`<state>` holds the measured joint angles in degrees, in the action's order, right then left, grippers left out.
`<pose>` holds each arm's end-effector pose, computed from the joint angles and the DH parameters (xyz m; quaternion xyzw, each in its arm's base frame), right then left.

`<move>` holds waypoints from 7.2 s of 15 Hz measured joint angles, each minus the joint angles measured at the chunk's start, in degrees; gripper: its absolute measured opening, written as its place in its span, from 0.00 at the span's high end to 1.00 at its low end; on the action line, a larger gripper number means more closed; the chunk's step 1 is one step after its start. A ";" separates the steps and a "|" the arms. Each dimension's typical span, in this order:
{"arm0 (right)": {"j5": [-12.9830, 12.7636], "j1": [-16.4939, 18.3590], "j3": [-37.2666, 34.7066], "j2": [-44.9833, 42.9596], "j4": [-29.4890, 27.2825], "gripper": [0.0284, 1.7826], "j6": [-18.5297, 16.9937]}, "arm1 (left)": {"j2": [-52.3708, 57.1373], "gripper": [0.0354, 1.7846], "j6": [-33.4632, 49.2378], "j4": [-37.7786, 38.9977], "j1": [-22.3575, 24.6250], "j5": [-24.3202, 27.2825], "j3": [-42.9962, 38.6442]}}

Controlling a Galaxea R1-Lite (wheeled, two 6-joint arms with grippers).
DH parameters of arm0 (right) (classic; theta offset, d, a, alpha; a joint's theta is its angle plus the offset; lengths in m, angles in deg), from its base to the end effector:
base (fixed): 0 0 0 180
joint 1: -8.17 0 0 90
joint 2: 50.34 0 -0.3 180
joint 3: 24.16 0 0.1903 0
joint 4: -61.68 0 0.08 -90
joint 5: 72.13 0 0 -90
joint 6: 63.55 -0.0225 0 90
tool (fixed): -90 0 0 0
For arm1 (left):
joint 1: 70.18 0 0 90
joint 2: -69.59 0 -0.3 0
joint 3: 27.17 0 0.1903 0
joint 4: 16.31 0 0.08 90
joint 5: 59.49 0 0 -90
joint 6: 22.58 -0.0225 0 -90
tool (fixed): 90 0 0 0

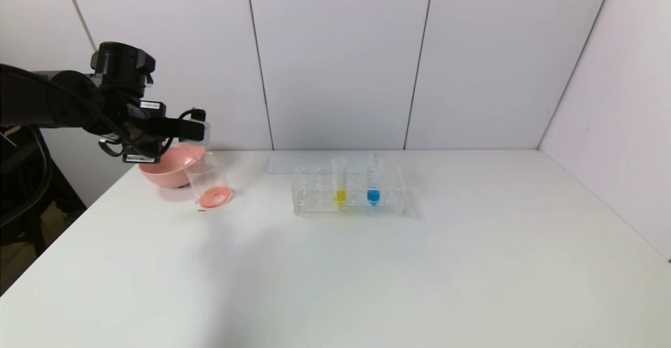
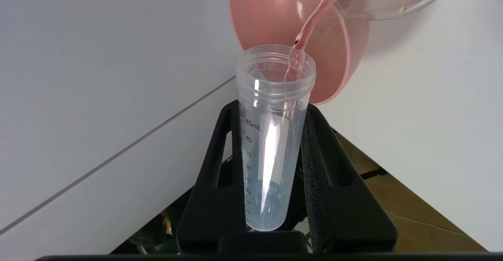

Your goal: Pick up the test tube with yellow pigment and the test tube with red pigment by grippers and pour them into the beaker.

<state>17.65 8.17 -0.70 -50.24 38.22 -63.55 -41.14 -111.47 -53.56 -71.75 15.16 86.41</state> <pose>-0.0228 -0.0001 0.0758 0.0000 0.0009 -0.0019 1.0000 0.3802 -0.0045 0.2326 0.6951 0.2891 -0.1230 0.6466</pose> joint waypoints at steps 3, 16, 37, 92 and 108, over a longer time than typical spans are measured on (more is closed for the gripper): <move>0.01 -0.02 0.00 0.00 0.00 0.05 0.00 | -0.02 0.77 -0.61 2.32 -0.74 -0.30 -0.94; 0.00 0.00 0.00 0.00 0.00 0.05 0.00 | 0.52 0.77 2.35 7.58 -0.88 1.33 -3.11; 0.01 0.00 0.00 0.00 0.00 0.05 0.00 | 5.81 0.77 71.58 37.28 6.30 16.51 -13.01; 0.01 0.00 0.00 0.00 0.00 0.05 0.00 | -19.81 0.77 89.58 36.15 11.54 19.44 3.47; 0.00 0.00 0.00 0.00 0.00 0.05 0.00 | -19.54 0.05 88.59 35.71 12.81 20.14 3.30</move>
<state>17.65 8.17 -0.70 -50.24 38.22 -63.55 -60.68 -22.88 -17.85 -58.94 35.30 89.71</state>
